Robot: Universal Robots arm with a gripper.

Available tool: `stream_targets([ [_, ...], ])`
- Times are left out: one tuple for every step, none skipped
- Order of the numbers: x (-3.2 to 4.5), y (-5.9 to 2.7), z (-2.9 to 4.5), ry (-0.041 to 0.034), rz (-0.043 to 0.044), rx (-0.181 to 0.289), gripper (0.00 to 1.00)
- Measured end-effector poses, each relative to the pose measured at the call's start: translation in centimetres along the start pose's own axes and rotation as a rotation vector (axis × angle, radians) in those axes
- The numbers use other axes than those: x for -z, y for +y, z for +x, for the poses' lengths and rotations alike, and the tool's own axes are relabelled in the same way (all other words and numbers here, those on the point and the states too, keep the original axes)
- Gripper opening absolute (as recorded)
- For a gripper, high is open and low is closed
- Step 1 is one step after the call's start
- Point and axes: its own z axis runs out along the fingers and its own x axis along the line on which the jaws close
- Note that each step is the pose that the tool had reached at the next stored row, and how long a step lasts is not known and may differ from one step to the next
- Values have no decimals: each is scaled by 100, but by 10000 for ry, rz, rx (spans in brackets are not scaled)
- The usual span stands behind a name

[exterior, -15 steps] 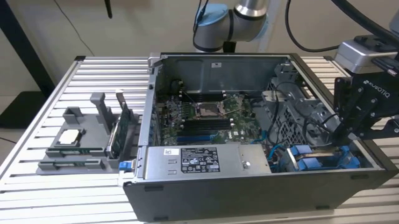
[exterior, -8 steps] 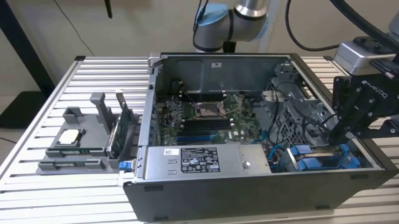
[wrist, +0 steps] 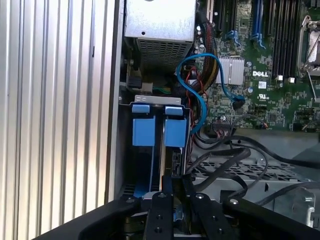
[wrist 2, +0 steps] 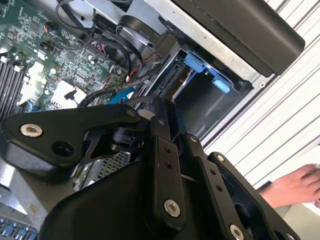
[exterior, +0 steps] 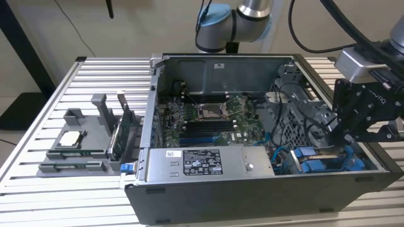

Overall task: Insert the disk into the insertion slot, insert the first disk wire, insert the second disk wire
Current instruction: 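Insert the first disk wire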

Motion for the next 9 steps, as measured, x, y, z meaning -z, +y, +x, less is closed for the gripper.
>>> stream_targets([
  [-8,0,1,-1,46,14,19],
  [-13,0,1,1,116,26,19],
  [-14,-1,1,0,142,28,19],
  [-14,-1,1,0,143,27,19],
  [-15,-1,2,-1,143,25,19],
  [-15,-1,2,-1,143,24,19],
  [-16,3,2,-3,155,21,19],
  [-18,3,2,-6,183,23,19],
  [-20,3,2,-10,221,25,19],
])
